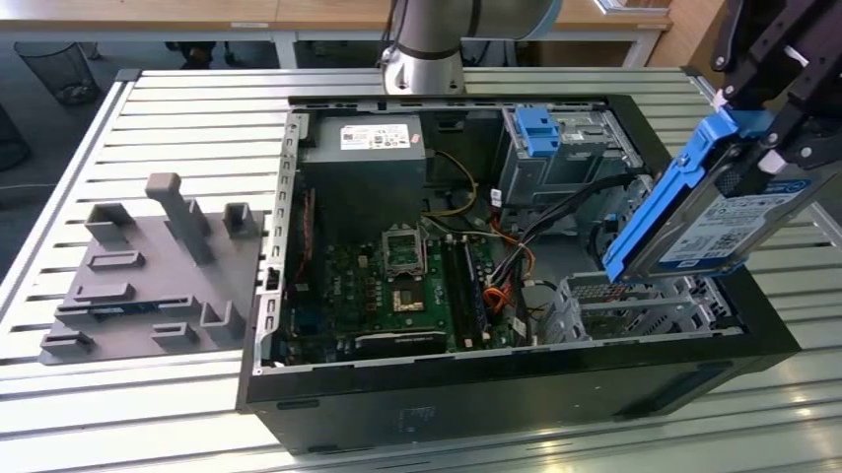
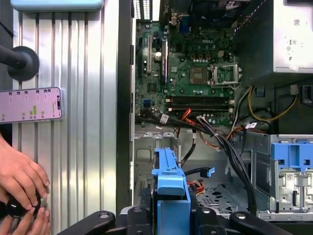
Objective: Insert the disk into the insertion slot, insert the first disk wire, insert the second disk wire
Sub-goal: 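Insert the disk into the insertion slot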
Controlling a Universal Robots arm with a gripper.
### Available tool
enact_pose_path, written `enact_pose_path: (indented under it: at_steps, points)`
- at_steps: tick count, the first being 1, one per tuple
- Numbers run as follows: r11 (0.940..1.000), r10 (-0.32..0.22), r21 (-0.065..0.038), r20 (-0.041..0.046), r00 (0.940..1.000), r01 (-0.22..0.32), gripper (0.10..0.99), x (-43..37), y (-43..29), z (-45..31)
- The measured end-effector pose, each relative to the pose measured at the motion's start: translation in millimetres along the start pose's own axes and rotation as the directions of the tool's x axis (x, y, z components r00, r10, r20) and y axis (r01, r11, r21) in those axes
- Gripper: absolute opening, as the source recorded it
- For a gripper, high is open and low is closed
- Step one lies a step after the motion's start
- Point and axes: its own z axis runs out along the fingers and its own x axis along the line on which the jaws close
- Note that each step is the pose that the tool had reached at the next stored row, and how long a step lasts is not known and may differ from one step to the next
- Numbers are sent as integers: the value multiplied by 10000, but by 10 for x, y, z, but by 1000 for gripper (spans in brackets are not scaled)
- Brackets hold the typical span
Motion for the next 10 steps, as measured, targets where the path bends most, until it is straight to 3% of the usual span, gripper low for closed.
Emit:
enact_pose_path:
  at_steps: [10]
  points:
    - [10000,-1,24,1,10000,1,365,2,36,85]
